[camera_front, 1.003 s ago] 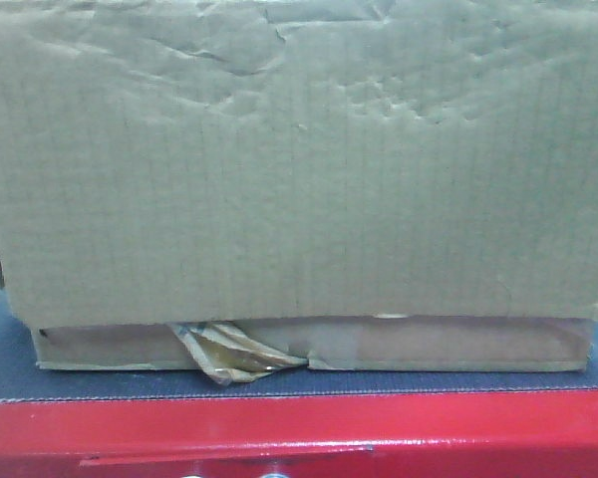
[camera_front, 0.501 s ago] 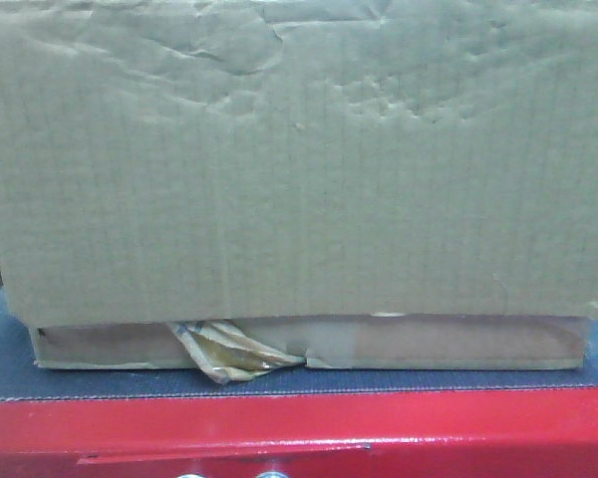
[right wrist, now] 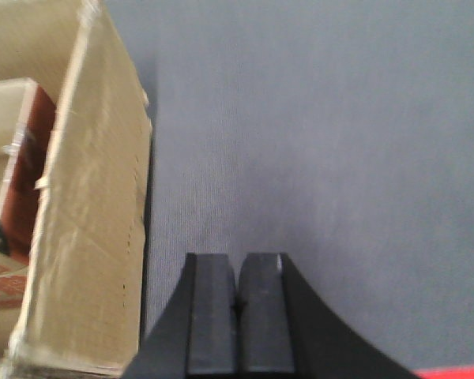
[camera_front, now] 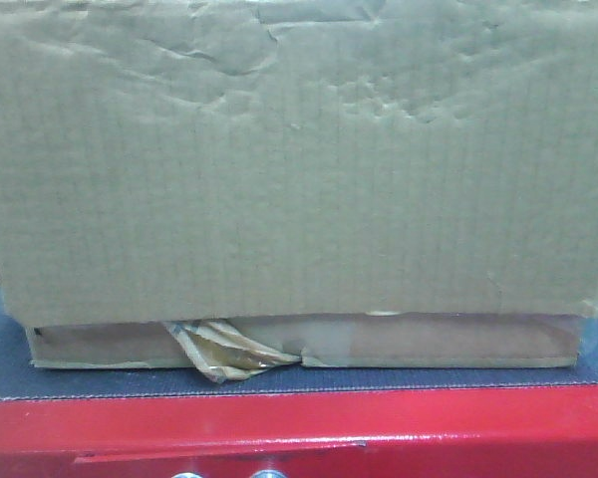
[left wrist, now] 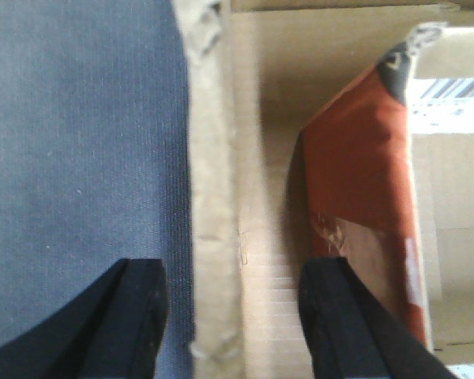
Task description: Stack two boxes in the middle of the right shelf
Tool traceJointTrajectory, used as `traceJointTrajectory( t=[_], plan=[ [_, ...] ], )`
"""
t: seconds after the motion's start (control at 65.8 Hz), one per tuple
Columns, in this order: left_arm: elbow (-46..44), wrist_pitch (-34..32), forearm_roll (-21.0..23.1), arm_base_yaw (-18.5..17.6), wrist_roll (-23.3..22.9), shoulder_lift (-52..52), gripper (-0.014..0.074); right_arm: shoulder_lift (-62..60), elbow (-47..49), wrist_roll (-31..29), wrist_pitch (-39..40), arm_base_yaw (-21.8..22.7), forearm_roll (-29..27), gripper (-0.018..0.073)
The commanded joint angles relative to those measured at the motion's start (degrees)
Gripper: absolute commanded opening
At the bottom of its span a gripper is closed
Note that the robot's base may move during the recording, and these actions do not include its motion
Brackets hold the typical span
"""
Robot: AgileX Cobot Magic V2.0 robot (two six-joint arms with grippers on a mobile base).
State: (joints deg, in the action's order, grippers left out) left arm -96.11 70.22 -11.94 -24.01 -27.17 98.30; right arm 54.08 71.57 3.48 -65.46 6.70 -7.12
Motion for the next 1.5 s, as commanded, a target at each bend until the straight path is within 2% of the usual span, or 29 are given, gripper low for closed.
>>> traceJointTrajectory(
  t=[0.0,0.091,0.213,0.304,0.38,0.517,0.744,0.82,0.881,0.957,1.003,1.064,1.17,1.276,1.489],
  plan=[
    [-0.02,-0.26,0.48,0.41,-0.03,-0.24,0.0298,6.77,6.02,1.79,-3.47,-1.68,1.56,-0.0139],
    [-0.02,-0.26,0.47,0.40,0.07,-0.24,0.0298,11.84,11.27,6.15,-4.50,-5.46,7.12,-0.0139],
    [-0.02,-0.26,-0.22,0.40,0.06,-0.24,0.0298,17.83,16.99,11.06,-4.50,-12.81,14.97,-0.0139],
    [-0.02,-0.26,-0.55,0.40,0.10,-0.24,0.0298,22.30,20.24,12.23,-4.50,-17.10,16.13,-0.0139],
    [-0.02,-0.26,-0.67,0.40,0.10,-0.24,0.0298,25.49,22.24,13.61,-4.50,-18.53,14.68,-0.0139],
    [-0.02,-0.26,-1.28,0.40,0.10,-0.24,0.0298,30.29,24.35,13.61,-4.50,-18.85,9.24,-0.0139],
    [-0.02,-0.26,-1.41,0.40,0.20,-0.24,0.0298,34.27,24.44,13.61,-4.50,-19.76,10.24,-0.0123],
    [-0.02,-0.26,-1.75,0.42,0.19,-0.24,0.0298,34.40,24.44,13.61,-4.50,-20.48,10.24,-0.0001],
    [-0.02,-0.26,-1.79,0.42,0.19,-0.24,0.0298,34.50,24.44,13.61,-4.50,-20.64,10.24,0.0161],
    [-0.02,-0.26,-1.79,0.42,0.19,-0.24,0.0298,35.09,24.44,13.73,-4.50,-20.98,10.24,0.0315],
    [-0.02,-0.26,-1.56,0.78,0.88,-0.24,0.0298,35.54,24.44,14.38,-4.50,-21.01,10.24,0.0348],
    [-0.02,-0.26,-0.14,1.43,1.73,-0.24,0.0298,36.46,24.33,15.39,-4.50,-21.52,9.87,0.0348],
    [-0.02,-0.26,1.72,3.15,2.21,-0.24,0.0298,38.38,24.33,15.57,-4.50,-22.99,10.61,0.0291],
    [-0.02,-0.26,1.73,3.79,2.80,-0.24,0.0298,39.81,24.33,15.57,-4.50,-23.57,10.60,0.0252],
    [-0.02,-0.26,1.40,3.65,2.98,-0.24,0.0298,41.57,24.33,15.57,-4.50,-23.81,11.32,0.0251]
  ],
)
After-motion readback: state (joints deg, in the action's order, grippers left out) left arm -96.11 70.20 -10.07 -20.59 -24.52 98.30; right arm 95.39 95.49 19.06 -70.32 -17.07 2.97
